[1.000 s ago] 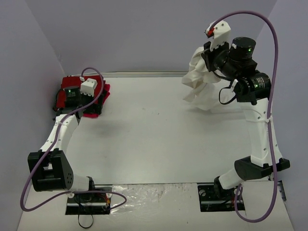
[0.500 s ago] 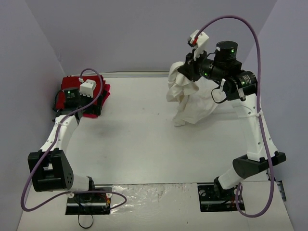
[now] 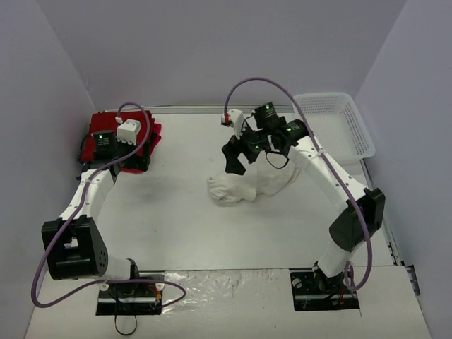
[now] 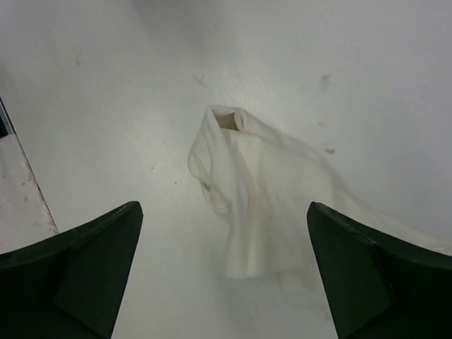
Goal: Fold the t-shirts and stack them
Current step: Move the tshirt to the center of the board
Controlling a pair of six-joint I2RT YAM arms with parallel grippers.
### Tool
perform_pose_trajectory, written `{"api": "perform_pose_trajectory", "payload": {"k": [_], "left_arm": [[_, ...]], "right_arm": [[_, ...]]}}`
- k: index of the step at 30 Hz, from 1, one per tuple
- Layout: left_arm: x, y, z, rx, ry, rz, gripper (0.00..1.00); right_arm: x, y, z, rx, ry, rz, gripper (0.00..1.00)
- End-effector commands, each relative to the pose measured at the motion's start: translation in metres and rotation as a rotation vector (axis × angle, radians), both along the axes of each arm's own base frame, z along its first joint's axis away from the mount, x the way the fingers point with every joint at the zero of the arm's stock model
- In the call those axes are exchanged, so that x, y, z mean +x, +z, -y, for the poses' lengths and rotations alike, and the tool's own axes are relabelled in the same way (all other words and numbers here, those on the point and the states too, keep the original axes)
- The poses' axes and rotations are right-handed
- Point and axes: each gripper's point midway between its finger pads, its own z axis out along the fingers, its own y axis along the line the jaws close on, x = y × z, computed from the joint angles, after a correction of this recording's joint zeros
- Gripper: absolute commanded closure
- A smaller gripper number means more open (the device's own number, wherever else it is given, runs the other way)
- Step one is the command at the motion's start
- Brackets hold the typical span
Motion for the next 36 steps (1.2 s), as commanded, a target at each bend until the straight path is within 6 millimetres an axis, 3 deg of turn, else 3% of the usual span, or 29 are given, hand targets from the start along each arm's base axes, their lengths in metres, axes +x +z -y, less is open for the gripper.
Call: {"api": "perform_pose_trajectory", "payload": {"k": [1,5,9,13,17,21,26,31,36], "left_arm": [[0.003,0.009,0.001,-0.024,-0.008,0.030,0.06],[0.001,0.013,0.005,-0.033,-0.025,0.037,0.06],[-0.001,0.015,0.011,-0.053,-0.055,0.042,0.06],[-0.001,0.011,0.017,-0.078,-0.081,0.027,0.06],[0.000,0.007,0.020,-0.098,-0.085,0.009,0.06],[-0.001,0.007,0.022,-0.108,-0.096,0.008,0.06],[-0.004,0.006,0.021,-0.083,-0.109,0.009,0.06],[-0.007,0.010,0.025,-0.094,-0.131,0.014,0.06],[-0.007,0.010,0.028,-0.100,-0.143,0.014,0.06]], "right_arm": [[0.003,-0.053,0.002,-0.130,0.031,-0.037,0.00],[0.018,-0.067,0.016,-0.191,-0.008,-0.019,0.02],[0.041,-0.055,0.043,-0.209,-0.123,0.045,0.04],[0.078,-0.046,0.113,-0.279,-0.375,0.145,0.05],[0.089,-0.073,0.150,-0.341,-0.448,0.087,0.21],[0.105,-0.109,0.162,-0.393,-0.474,0.017,0.30],[0.133,-0.125,0.167,-0.406,-0.524,0.012,0.33],[0.155,-0.159,0.179,-0.452,-0.584,-0.037,0.39],[0.170,-0.163,0.201,-0.495,-0.668,-0.014,0.38]]}}
